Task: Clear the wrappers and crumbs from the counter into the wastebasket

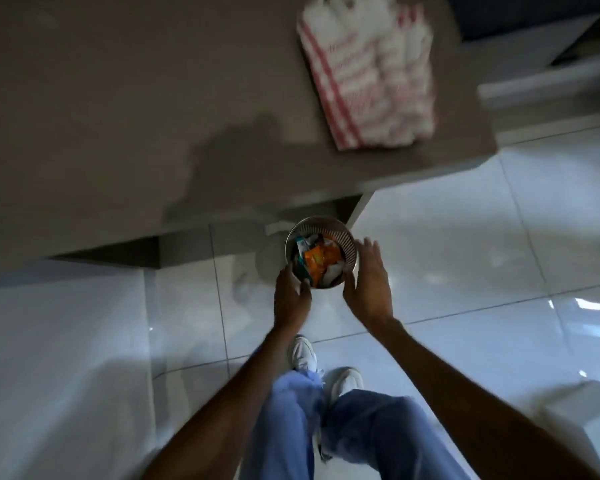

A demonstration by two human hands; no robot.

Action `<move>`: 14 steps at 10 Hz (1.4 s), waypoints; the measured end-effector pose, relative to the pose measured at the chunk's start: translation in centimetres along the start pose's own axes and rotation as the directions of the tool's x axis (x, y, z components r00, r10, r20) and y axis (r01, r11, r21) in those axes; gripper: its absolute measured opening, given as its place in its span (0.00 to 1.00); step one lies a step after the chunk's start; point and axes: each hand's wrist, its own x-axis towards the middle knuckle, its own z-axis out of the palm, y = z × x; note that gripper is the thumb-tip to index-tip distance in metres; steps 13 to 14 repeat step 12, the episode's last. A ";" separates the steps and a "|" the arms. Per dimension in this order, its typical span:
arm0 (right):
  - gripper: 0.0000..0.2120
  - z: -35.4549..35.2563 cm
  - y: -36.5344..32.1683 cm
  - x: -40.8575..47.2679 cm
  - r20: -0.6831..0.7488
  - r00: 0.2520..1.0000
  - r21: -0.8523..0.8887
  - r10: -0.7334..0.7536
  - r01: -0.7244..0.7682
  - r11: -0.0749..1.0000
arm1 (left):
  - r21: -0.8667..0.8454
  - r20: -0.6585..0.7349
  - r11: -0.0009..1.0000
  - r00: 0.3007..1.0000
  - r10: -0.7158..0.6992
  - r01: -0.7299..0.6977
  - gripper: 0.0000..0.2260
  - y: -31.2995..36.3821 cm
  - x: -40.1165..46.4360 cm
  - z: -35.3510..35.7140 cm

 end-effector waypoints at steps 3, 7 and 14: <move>0.32 -22.8 -20.8 -0.8 -0.239 0.859 -0.425 -0.452 0.326 0.844 | 0.551 -0.261 0.688 0.686 0.679 -0.472 0.29 21.0 -15.7 -14.7; 0.26 -34.1 -24.6 17.2 -0.187 0.982 0.192 0.020 0.016 0.981 | 0.023 -0.001 0.914 0.914 0.406 -0.405 0.26 44.3 -3.6 -13.3; 0.32 -36.7 -18.4 36.4 -0.136 0.990 -0.290 -0.028 -0.013 0.957 | 0.648 0.077 0.572 0.790 0.608 -0.503 0.23 56.9 11.0 -9.1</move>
